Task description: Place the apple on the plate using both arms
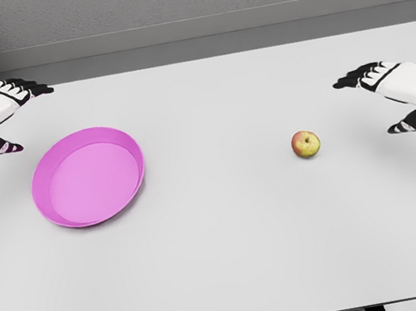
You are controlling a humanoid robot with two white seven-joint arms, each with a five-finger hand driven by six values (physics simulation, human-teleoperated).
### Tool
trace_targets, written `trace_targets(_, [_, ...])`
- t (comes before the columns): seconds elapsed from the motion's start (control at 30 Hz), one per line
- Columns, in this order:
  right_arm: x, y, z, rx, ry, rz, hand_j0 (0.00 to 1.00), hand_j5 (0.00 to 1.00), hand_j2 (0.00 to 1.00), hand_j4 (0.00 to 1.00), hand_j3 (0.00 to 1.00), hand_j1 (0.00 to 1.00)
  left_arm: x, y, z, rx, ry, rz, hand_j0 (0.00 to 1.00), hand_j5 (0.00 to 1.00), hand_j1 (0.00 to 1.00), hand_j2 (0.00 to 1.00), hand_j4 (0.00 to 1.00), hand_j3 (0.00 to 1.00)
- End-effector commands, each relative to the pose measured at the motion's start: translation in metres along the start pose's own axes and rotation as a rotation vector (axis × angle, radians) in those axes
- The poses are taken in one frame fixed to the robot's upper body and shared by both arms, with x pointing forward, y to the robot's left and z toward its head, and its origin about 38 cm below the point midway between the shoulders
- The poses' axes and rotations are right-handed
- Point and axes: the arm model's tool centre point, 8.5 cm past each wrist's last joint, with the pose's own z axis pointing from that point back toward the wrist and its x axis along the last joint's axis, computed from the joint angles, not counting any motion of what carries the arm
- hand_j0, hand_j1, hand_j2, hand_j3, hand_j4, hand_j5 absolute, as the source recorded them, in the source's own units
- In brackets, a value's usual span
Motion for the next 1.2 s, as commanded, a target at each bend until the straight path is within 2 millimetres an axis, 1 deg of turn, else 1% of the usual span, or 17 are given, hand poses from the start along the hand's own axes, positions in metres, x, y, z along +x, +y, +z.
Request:
trace_targets(0.0, [0.0,0.001,0.0,0.009,0.004,-0.003,1.0,1.0,1.0,1.0,1.0,1.0,-0.001,0.001,0.001,0.001,0.002,-0.001,1.0,1.0,1.0,1.0,1.0,1.0])
trace_targets(0.13, [0.002,0.006,-0.002,0.031,-0.003,-0.013,1.0,1.0,1.0,1.0,1.0,1.0,0.0,0.001,0.0,0.003,0.001,0.0,1.0,1.0,1.0,1.0,1.0,1.0])
trace_targets(0.2, [-0.005,0.008,-0.003,0.034,0.082,-0.042,1.0,1.0,1.0,1.0,1.0,1.0,-0.001,0.001,0.001,0.001,0.002,-0.001,1.0,1.0,1.0,1.0,1.0,1.0])
trace_targets(0.23, [-0.003,0.013,-0.007,0.045,0.085,-0.051,1.0,1.0,1.0,1.0,1.0,1.0,0.0,0.0,0.0,0.001,0.001,0.0,1.0,1.0,1.0,1.0,1.0,1.0])
trace_targets(0.27, [0.002,0.01,-0.01,0.041,0.072,-0.044,1.0,1.0,1.0,1.0,1.0,1.0,0.0,0.0,0.0,0.001,0.001,0.0,1.0,1.0,1.0,1.0,1.0,1.0])
trace_targets(0.3, [0.006,0.011,-0.016,0.048,0.072,-0.046,1.0,1.0,1.0,1.0,1.0,1.0,-0.001,0.001,0.0,0.002,0.002,0.0,1.0,1.0,1.0,1.0,1.0,1.0])
trace_targets(0.33, [0.011,0.011,-0.029,0.048,0.064,-0.055,1.0,1.0,1.0,1.0,1.0,1.0,0.0,0.001,0.0,0.004,0.001,0.0,1.0,1.0,1.0,1.0,1.0,1.0])
trace_targets(0.43, [0.021,0.021,-0.058,0.137,0.085,-0.076,1.0,1.0,1.0,1.0,1.0,1.0,0.0,0.0,0.0,0.002,0.0,0.0,1.0,1.0,1.0,1.0,1.0,1.0])
trace_targets(0.5, [0.021,0.026,-0.062,0.177,0.11,-0.095,1.0,1.0,1.0,1.0,1.0,1.0,0.0,0.001,0.0,0.003,0.0,0.0,1.0,1.0,1.0,1.0,1.0,1.0])
trace_targets(0.6, [0.024,0.028,-0.064,0.216,0.098,-0.093,1.0,1.0,1.0,1.0,1.0,1.0,0.0,0.001,0.0,0.003,0.001,0.0,1.0,1.0,1.0,1.0,1.0,1.0])
trace_targets(0.63, [0.028,0.028,-0.069,0.215,0.086,-0.097,1.0,1.0,1.0,1.0,1.0,1.0,0.0,0.001,0.0,0.001,0.001,0.0,1.0,1.0,1.0,1.0,1.0,1.0])
trace_targets(0.67, [0.036,0.026,-0.082,0.234,0.056,-0.091,1.0,1.0,1.0,1.0,1.0,1.0,0.0,0.001,0.0,0.001,0.001,0.0,1.0,1.0,1.0,1.0,1.0,1.0])
trace_targets(0.7, [0.043,0.029,-0.094,0.252,0.035,-0.092,1.0,1.0,1.0,1.0,1.0,1.0,-0.001,0.001,0.0,0.001,0.002,0.0,1.0,1.0,1.0,1.0,1.0,1.0])
trace_targets(0.73, [0.046,0.033,-0.1,0.27,0.041,-0.098,1.0,1.0,1.0,1.0,1.0,1.0,-0.001,0.001,0.0,0.002,0.002,-0.001,1.0,1.0,1.0,1.0,1.0,1.0])
trace_targets(0.9, [0.05,0.042,-0.109,0.289,0.054,-0.118,1.0,1.0,1.0,1.0,1.0,1.0,0.0,0.0,0.0,-0.007,0.002,-0.011,1.0,1.0,1.0,1.0,1.0,1.0])
trace_targets(1.0, [0.05,0.042,-0.11,0.288,0.062,-0.121,1.0,1.0,1.0,1.0,1.0,1.0,0.0,0.0,-0.001,-0.008,0.0,-0.012,1.0,1.0,1.0,1.0,1.0,1.0])
trace_targets(1.17, [0.046,0.048,-0.11,0.304,0.073,-0.128,1.0,1.0,1.0,1.0,1.0,1.0,0.001,-0.001,-0.001,-0.01,-0.001,-0.01,1.0,1.0,1.0,1.0,1.0,1.0])
